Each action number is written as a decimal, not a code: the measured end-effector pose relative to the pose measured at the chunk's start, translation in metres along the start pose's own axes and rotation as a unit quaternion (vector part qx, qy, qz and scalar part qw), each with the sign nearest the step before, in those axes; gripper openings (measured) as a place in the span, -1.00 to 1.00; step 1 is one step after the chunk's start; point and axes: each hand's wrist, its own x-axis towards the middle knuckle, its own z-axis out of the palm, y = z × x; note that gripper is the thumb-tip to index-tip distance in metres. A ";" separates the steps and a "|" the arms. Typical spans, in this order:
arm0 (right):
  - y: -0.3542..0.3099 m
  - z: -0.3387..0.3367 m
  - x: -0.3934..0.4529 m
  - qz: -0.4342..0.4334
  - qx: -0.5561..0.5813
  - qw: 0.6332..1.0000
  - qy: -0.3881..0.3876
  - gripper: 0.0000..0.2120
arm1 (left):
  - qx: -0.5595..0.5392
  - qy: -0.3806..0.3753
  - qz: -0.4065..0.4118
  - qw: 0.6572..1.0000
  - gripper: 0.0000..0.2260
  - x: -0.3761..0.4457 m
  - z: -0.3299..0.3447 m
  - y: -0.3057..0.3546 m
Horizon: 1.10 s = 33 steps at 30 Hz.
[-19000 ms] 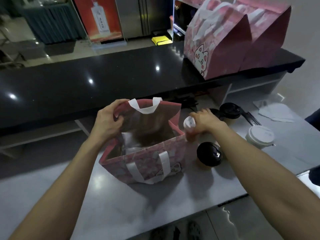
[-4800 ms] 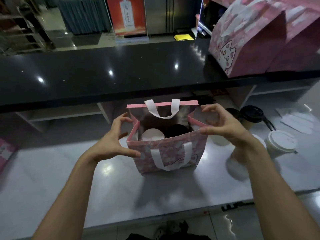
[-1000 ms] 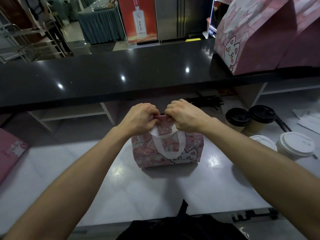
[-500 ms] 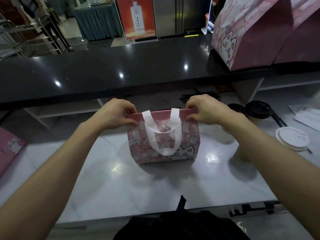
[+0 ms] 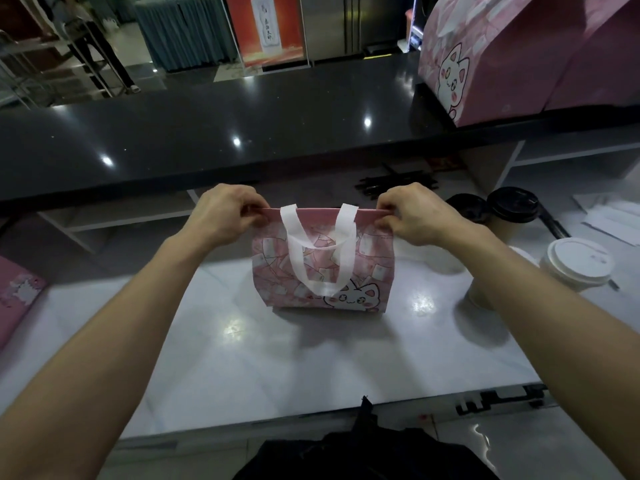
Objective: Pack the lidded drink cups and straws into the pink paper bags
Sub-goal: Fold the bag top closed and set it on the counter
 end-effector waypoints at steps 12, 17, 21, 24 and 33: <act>-0.048 0.039 -0.073 0.014 0.172 0.985 -0.020 -0.40 | -0.200 0.135 -0.127 0.962 -0.71 -0.053 0.026 0.018; -0.048 0.071 -0.091 0.031 0.118 0.993 -0.007 -0.76 | -0.137 0.086 -0.060 0.985 -0.72 -0.136 0.052 0.045; -0.063 0.080 -0.097 0.011 0.071 0.997 0.023 -0.89 | -0.061 0.057 -0.006 0.997 -0.66 -0.149 0.063 0.058; -0.068 0.081 -0.098 0.010 -0.020 0.999 0.028 -0.85 | -0.030 0.049 0.012 0.998 -0.80 -0.144 0.061 0.061; -0.071 0.097 -0.123 -0.019 -0.048 0.994 0.092 -0.81 | 0.003 0.046 0.051 0.998 -0.91 -0.161 0.050 0.055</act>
